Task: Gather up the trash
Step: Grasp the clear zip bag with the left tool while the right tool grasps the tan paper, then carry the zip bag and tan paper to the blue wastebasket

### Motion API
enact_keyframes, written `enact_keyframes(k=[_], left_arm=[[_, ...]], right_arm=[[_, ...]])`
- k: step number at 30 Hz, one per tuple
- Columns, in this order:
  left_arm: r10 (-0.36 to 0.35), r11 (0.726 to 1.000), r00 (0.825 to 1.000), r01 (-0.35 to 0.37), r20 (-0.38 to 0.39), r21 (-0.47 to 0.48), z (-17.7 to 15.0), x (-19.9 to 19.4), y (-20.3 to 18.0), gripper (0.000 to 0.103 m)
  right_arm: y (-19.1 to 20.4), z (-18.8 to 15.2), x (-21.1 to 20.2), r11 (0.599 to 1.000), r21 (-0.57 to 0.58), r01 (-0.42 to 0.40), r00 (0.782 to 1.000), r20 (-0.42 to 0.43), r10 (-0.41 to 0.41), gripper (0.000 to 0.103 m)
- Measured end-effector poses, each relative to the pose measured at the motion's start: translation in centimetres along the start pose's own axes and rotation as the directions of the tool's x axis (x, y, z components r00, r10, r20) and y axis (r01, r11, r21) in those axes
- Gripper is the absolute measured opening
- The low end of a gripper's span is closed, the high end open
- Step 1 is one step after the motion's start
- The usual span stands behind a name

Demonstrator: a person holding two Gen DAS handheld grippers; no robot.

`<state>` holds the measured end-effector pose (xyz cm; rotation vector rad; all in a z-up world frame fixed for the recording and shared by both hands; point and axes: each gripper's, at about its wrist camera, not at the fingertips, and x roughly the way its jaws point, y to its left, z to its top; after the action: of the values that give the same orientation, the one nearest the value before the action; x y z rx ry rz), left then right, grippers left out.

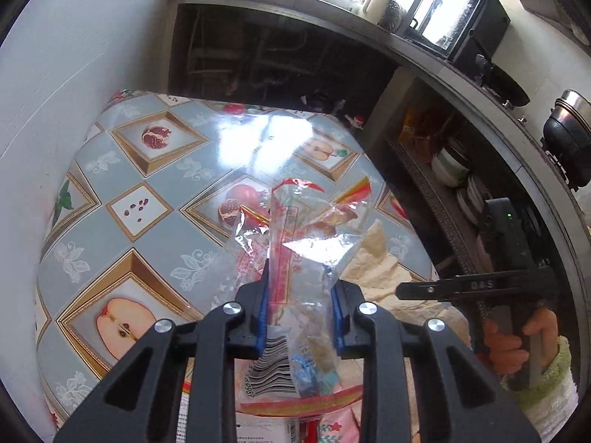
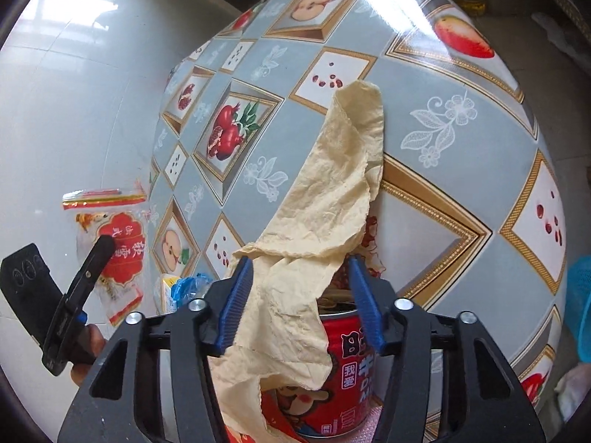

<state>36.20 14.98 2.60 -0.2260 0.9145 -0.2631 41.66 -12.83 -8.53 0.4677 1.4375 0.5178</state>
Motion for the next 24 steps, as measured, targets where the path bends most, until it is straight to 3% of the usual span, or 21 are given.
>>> enact_keyframes(k=[2, 4, 5, 14, 21, 24], left_arm=[[-0.013, 1.000, 1.000, 0.012, 0.005, 0.012, -0.2, -0.4, -0.3, 0.024], [-0.020, 1.000, 1.000, 0.019, 0.009, 0.019, -0.4, -0.6, -0.5, 0.024], [-0.024, 1.000, 1.000, 0.024, 0.010, 0.020, -0.5, -0.7, -0.5, 0.024], [-0.043, 0.999, 0.999, 0.042, 0.029, 0.015, -1.0, -1.5, 0.1, 0.024], [-0.076, 0.997, 0.995, 0.076, 0.063, 0.012, -1.4, -3.3, -0.3, 0.024], [-0.110, 0.994, 0.990, 0.109, 0.091, 0.018, -1.8, -4.7, -1.0, 0.024]], right_arm=[[-0.1, -0.1, 0.0, 1.000, 0.010, -0.004, 1.000, -0.002, 0.004, 0.020], [-0.2, -0.3, -0.3, 0.999, 0.026, -0.040, 0.999, -0.006, 0.040, 0.005], [-0.3, -0.5, -0.6, 0.998, 0.033, -0.059, 0.998, -0.002, 0.059, 0.003], [1.0, -1.0, -6.9, 0.989, -0.004, -0.146, 0.977, 0.158, 0.145, 0.000], [2.9, -3.6, -16.7, 0.986, -0.147, -0.080, 0.900, 0.414, 0.135, 0.000], [2.9, -6.6, -20.4, 0.978, -0.192, -0.086, 0.871, 0.462, 0.168, 0.000]])
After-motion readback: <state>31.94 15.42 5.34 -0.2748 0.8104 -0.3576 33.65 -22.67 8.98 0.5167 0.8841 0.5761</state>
